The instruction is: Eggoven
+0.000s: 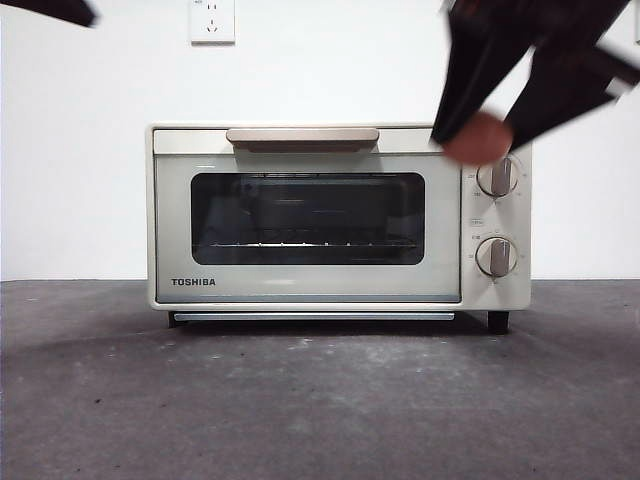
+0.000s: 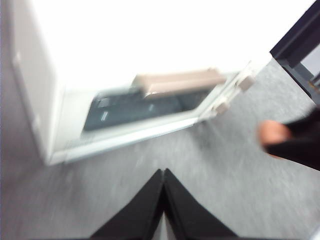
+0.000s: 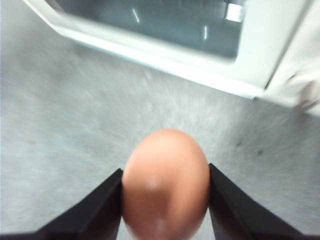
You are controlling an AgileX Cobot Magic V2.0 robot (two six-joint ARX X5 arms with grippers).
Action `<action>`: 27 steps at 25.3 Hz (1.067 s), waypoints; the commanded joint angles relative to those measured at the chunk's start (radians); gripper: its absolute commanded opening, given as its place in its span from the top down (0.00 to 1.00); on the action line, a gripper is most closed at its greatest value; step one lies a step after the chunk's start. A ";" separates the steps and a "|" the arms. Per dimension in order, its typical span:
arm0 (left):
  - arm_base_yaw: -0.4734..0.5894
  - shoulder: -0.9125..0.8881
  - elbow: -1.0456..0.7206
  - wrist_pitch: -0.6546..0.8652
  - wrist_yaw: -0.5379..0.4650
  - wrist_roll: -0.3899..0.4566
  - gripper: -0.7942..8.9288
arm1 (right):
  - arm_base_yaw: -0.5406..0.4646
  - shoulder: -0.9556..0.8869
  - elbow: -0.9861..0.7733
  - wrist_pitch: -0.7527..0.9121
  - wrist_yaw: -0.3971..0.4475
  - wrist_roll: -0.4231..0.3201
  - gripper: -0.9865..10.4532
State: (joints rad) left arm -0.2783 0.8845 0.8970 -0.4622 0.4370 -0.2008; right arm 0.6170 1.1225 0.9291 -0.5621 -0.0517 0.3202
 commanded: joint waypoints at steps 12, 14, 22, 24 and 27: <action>-0.182 0.470 0.254 0.224 -0.137 0.021 0.91 | 0.009 -0.276 0.015 -0.123 0.042 -0.034 0.91; -0.193 0.512 0.283 0.224 -0.154 0.032 0.91 | 0.009 -0.292 0.015 -0.135 0.055 -0.036 0.91; -0.229 0.622 0.335 0.234 -0.204 0.058 0.91 | 0.009 -0.324 0.015 -0.158 0.056 -0.042 0.91; -0.234 0.635 0.335 0.241 -0.217 0.059 0.91 | 0.009 -0.328 0.016 -0.160 0.056 -0.044 0.91; -0.240 0.650 0.335 0.251 -0.232 0.062 0.91 | 0.009 -0.328 0.015 -0.164 0.056 -0.045 0.91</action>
State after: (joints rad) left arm -0.5091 1.5105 1.2083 -0.2184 0.2115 -0.1555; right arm 0.6170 0.7921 0.9291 -0.7319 0.0010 0.2863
